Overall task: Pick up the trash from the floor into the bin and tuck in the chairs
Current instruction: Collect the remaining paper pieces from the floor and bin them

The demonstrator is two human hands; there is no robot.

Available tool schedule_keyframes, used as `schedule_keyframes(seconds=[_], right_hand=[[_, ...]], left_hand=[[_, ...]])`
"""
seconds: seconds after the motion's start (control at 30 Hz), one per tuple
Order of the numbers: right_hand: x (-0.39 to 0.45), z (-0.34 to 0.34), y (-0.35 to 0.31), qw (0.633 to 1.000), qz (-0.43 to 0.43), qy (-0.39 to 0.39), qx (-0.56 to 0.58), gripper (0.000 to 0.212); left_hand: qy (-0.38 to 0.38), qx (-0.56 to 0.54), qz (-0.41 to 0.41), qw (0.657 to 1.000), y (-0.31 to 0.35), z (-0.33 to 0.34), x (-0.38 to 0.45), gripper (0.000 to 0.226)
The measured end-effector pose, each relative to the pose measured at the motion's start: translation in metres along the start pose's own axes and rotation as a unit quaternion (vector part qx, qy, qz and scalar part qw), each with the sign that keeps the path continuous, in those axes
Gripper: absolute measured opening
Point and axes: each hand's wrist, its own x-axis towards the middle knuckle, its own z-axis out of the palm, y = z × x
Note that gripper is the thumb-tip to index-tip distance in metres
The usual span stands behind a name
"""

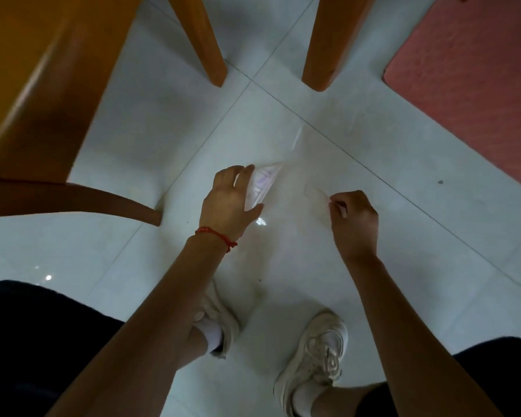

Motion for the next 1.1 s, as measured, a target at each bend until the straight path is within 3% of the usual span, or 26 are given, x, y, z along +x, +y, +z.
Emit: schedule_keyframes(seconds=[0.7,1.1], right_hand=[[-0.032,-0.279,-0.186,0.992,-0.124,0.007,-0.005,0.012],[-0.068,-0.382,-0.271,0.962,-0.269,-0.049,-0.017,0.006]], left_hand=[[0.001,0.04,0.023,0.999,0.155,-0.268,-0.123,0.07],[0.108,-0.003,-0.143,0.984,0.198,-0.36,-0.252,0.069]])
